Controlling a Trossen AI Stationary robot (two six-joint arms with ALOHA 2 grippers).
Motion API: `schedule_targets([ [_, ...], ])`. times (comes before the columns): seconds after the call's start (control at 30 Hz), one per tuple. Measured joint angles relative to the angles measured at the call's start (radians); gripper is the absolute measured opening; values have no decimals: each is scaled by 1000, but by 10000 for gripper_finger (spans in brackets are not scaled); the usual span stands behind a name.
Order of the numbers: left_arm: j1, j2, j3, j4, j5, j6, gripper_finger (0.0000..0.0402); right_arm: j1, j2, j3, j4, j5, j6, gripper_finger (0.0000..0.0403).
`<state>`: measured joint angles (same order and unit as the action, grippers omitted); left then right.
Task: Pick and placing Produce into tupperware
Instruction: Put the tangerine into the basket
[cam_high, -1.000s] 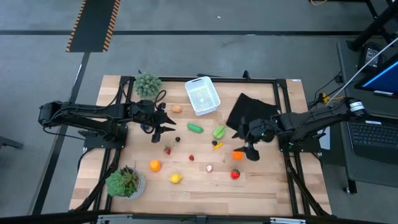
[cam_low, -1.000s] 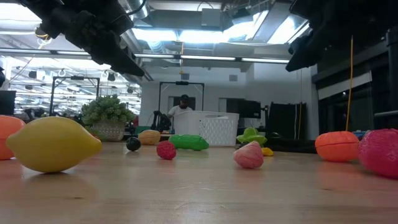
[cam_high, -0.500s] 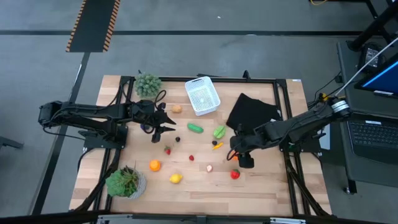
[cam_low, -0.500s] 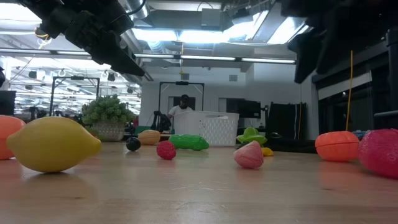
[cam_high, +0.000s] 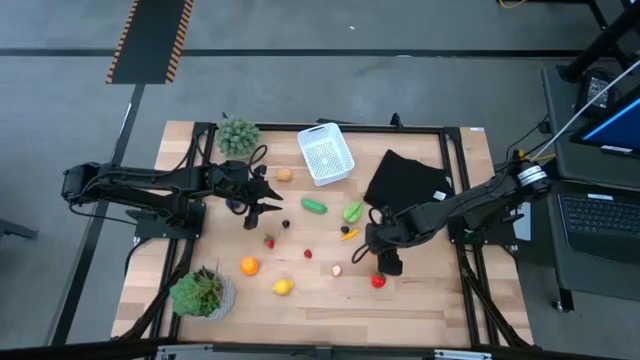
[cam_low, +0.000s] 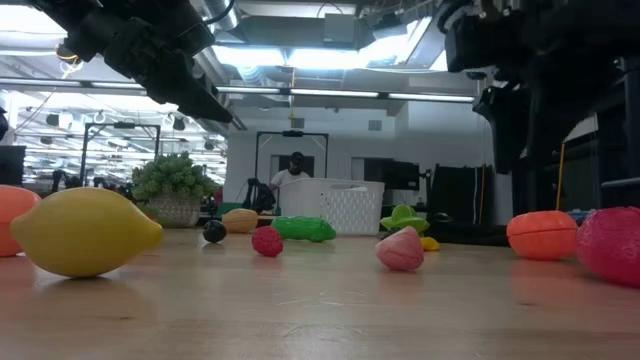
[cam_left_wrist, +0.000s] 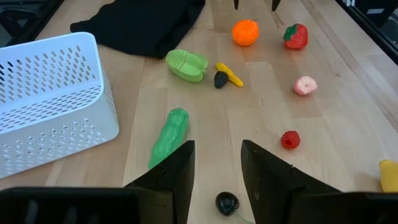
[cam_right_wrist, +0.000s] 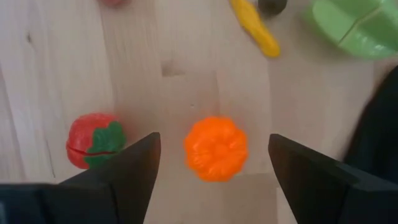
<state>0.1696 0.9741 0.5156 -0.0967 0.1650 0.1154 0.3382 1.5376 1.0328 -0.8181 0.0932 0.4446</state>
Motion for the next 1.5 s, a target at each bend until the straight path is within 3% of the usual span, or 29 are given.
schedule_targets([
  [0.17, 0, 0, 0, 0, 0, 0, 124, 0, 30, 0, -5, -44, 31, 300],
  [1.03, 0, 0, 0, -25, 0, 1, 124, 0, 188, -41, 31, -46, 73, 300],
  [1.5, 0, 0, 0, -24, 0, 1, 124, -1, 205, -41, 65, -46, 71, 299],
])
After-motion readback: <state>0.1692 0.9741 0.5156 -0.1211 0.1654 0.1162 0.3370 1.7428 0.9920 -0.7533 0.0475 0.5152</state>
